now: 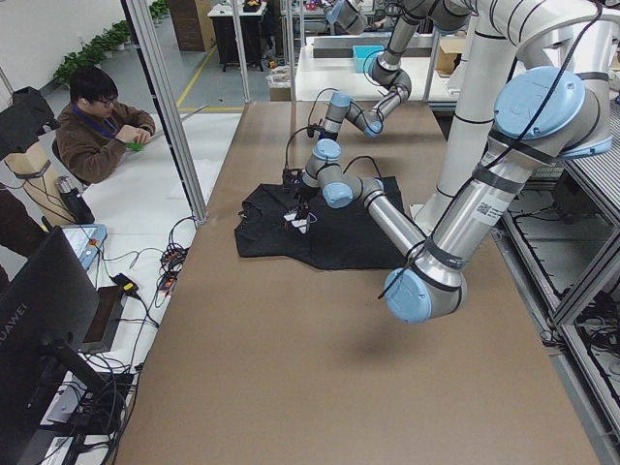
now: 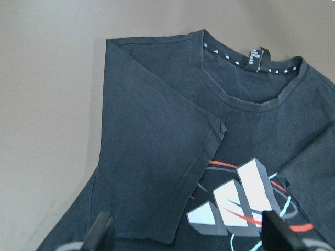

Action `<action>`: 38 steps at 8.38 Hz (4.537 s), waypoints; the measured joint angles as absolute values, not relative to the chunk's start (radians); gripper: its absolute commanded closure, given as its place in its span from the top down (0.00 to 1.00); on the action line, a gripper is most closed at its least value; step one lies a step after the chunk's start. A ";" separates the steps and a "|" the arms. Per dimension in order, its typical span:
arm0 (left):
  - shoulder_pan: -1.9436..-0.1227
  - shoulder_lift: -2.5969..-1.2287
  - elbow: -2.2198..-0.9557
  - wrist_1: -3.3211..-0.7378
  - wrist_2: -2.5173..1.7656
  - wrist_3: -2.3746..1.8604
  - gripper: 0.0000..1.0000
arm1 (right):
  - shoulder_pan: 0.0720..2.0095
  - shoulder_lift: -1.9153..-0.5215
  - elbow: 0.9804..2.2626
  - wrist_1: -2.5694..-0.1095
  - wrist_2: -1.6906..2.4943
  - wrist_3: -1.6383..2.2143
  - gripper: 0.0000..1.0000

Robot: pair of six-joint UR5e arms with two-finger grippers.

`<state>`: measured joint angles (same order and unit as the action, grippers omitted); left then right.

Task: Fold clothes
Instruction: 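Release both sleeves and move both grippers toward the hem nearest the robot, then lower both grippers and grasp the two hem corners nearest the robot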

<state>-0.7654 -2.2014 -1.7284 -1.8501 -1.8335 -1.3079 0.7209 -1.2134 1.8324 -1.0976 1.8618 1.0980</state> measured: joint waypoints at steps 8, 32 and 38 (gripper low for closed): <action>-0.700 -1.937 -1.950 -1.864 -1.830 -1.358 1.00 | 0.669 -1.511 2.008 -0.974 2.000 1.276 0.94; -0.306 -1.664 -2.136 -2.120 -1.441 -1.564 1.00 | 0.231 -1.753 1.942 -0.496 1.787 1.555 0.00; -0.020 -1.516 -2.063 -2.323 -1.176 -1.602 1.00 | 0.252 -1.748 1.940 -0.476 1.783 1.549 0.00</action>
